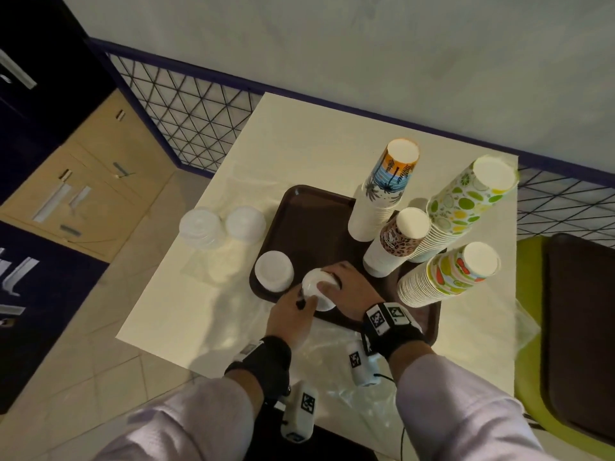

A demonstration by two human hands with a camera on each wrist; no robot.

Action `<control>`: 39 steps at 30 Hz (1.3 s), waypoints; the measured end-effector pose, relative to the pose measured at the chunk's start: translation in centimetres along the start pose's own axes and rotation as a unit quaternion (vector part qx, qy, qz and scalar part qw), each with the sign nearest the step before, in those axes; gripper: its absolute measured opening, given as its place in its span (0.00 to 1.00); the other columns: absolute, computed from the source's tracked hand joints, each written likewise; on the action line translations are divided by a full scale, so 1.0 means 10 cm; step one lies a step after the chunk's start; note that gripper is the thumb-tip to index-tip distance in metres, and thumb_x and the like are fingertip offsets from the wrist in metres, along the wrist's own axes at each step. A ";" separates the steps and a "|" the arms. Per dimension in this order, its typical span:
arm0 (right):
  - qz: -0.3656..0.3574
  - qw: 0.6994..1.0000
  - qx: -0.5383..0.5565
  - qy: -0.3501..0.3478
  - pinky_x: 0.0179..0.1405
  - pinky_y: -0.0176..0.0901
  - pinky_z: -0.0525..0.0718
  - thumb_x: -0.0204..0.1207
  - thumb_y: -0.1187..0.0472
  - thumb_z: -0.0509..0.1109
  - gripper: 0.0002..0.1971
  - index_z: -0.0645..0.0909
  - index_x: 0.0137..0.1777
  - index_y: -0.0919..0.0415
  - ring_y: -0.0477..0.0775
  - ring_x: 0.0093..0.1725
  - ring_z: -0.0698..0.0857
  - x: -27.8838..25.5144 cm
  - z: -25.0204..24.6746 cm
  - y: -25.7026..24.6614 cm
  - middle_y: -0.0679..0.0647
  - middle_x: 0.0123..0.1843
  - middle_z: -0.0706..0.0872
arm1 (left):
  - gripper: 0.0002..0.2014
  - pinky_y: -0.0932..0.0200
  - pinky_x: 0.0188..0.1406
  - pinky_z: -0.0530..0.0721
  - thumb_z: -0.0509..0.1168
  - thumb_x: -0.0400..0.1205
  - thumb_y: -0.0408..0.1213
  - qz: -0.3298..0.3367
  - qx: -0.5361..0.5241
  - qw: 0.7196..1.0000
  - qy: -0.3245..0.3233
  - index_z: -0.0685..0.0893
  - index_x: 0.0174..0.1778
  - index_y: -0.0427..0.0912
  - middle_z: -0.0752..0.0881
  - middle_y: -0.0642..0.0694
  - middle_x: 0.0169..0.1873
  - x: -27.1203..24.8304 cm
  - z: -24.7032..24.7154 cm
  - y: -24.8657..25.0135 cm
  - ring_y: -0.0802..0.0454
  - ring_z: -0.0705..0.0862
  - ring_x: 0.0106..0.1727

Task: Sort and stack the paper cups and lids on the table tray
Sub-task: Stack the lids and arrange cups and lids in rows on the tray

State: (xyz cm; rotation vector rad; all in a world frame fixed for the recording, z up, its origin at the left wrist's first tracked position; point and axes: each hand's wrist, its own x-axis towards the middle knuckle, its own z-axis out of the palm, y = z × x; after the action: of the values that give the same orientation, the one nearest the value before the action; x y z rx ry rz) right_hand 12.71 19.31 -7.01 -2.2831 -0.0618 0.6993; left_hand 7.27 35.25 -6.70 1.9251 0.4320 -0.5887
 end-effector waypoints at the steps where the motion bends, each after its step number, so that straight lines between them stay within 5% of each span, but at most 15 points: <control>1: 0.002 1.000 0.004 0.003 0.71 0.42 0.75 0.84 0.52 0.69 0.23 0.75 0.78 0.56 0.54 0.72 0.78 0.01 -0.01 0.02 0.53 0.74 0.75 | 0.20 0.38 0.68 0.87 0.65 0.89 0.51 -0.004 0.004 1.000 0.004 0.80 0.77 0.56 0.87 0.52 0.69 0.01 0.01 -0.01 0.48 0.86 0.65; 7: 0.026 1.000 -0.014 -0.011 0.67 0.43 0.74 0.85 0.49 0.68 0.23 0.75 0.78 0.55 0.57 0.70 0.79 0.09 -0.04 0.08 0.55 0.73 0.76 | 0.15 0.48 0.62 0.87 0.65 0.89 0.50 0.012 0.019 1.000 0.022 0.86 0.70 0.55 0.92 0.51 0.57 0.11 0.06 -0.07 0.49 0.88 0.58; 11: 0.059 0.998 -0.004 -0.030 0.72 0.50 0.75 0.87 0.49 0.64 0.22 0.76 0.77 0.54 0.59 0.70 0.79 0.15 0.00 0.04 0.57 0.72 0.77 | 0.10 0.54 0.50 0.83 0.66 0.89 0.49 0.016 0.008 0.999 0.030 0.91 0.54 0.51 0.93 0.52 0.44 0.16 0.04 -0.11 0.50 0.89 0.50; 13: 0.069 0.997 -0.014 -0.039 0.72 0.52 0.76 0.87 0.48 0.62 0.21 0.76 0.77 0.55 0.60 0.70 0.78 0.20 0.03 0.03 0.58 0.72 0.77 | 0.11 0.52 0.53 0.85 0.68 0.87 0.51 -0.002 -0.023 0.999 0.027 0.93 0.50 0.51 0.93 0.51 0.41 0.21 0.03 -0.16 0.49 0.90 0.49; 16: 0.070 0.995 -0.035 -0.058 0.71 0.51 0.76 0.87 0.47 0.58 0.22 0.75 0.77 0.55 0.61 0.72 0.78 0.29 0.07 0.06 0.58 0.74 0.77 | 0.09 0.46 0.63 0.88 0.72 0.83 0.52 -0.030 -0.082 0.996 0.014 0.94 0.47 0.53 0.95 0.52 0.42 0.26 0.02 -0.19 0.49 0.92 0.53; 23: 0.068 0.997 -0.008 -0.044 0.73 0.52 0.76 0.88 0.48 0.60 0.24 0.73 0.81 0.55 0.62 0.72 0.78 0.23 0.04 0.07 0.60 0.76 0.74 | 0.09 0.42 0.69 0.87 0.74 0.84 0.47 -0.064 -0.138 0.988 0.001 0.94 0.52 0.48 0.96 0.48 0.44 0.29 0.01 -0.19 0.47 0.92 0.54; 36: 0.087 0.993 0.085 -0.008 0.75 0.48 0.73 0.85 0.47 0.66 0.26 0.71 0.81 0.52 0.57 0.75 0.76 0.10 -0.02 0.07 0.56 0.77 0.75 | 0.19 0.36 0.67 0.87 0.74 0.72 0.60 -0.059 -0.105 0.993 0.005 0.95 0.46 0.49 0.95 0.47 0.42 0.26 -0.01 -0.14 0.43 0.92 0.53; 39: 0.095 0.991 0.093 0.007 0.71 0.46 0.75 0.84 0.50 0.68 0.25 0.73 0.80 0.53 0.57 0.73 0.78 0.09 0.00 0.05 0.57 0.76 0.78 | 0.14 0.36 0.69 0.86 0.74 0.78 0.56 -0.060 -0.099 0.993 0.015 0.94 0.46 0.48 0.94 0.47 0.44 0.26 -0.02 -0.12 0.44 0.91 0.55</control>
State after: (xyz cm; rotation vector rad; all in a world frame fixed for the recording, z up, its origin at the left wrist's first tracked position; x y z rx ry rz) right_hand 13.46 19.17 -7.75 -2.1314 0.2215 0.7545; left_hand 8.78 35.99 -9.02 1.7289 0.6071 -0.5736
